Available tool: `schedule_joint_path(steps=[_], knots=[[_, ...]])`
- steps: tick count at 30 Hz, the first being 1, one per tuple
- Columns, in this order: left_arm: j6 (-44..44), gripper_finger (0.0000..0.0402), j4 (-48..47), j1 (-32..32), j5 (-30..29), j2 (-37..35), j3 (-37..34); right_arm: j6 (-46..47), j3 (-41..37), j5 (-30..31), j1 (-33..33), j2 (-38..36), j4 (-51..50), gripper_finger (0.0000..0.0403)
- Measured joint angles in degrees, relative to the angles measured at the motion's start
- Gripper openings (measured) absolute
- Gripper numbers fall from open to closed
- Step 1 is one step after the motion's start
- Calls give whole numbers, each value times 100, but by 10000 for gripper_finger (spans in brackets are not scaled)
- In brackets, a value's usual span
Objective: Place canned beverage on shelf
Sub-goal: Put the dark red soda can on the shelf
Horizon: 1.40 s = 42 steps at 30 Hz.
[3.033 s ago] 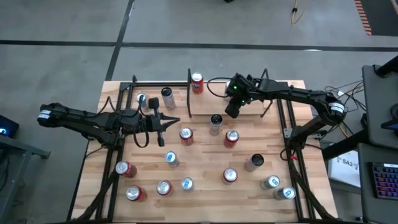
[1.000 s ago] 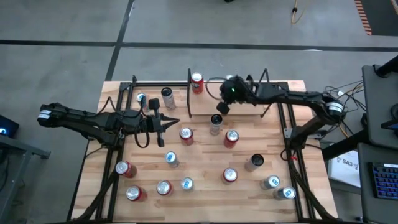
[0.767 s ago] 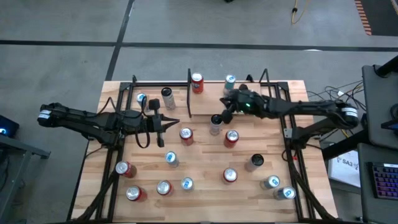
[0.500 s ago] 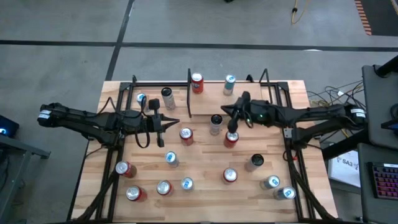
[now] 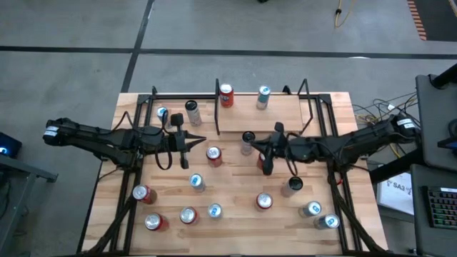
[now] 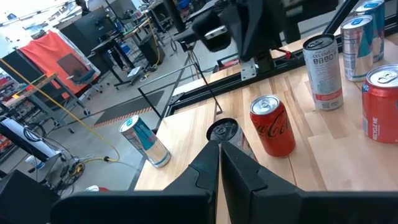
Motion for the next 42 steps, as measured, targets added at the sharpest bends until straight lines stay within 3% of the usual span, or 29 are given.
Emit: schedule_joint_path(steps=[6, 12, 17, 25, 29, 35, 42], knots=[[0, 0, -10, 2, 9, 0, 0, -88, 286, -3, 286, 199, 310, 9], [0, 0, -16, 2, 11, 0, 0, -277, 1014, -24, 360, 759, -40, 9], [0, 0, -48, 2, 10, 0, 0, 284, 1975, -6, 300, 1269, -1657, 9], [-24, 0, -51, 2, 10, 0, 0, 2168, 3815, -32, -68, 1969, -5269, 9], [-46, 0, -66, 2, 9, 0, 0, 3291, 4370, -562, -412, 2208, -6682, 9], [-46, 0, -94, 0, 9, 0, 0, 4222, 4448, -1667, -778, 2379, -7486, 9], [-44, 0, -96, 0, 7, 0, 0, 4642, 4450, -1679, -887, 2544, -7548, 21]])
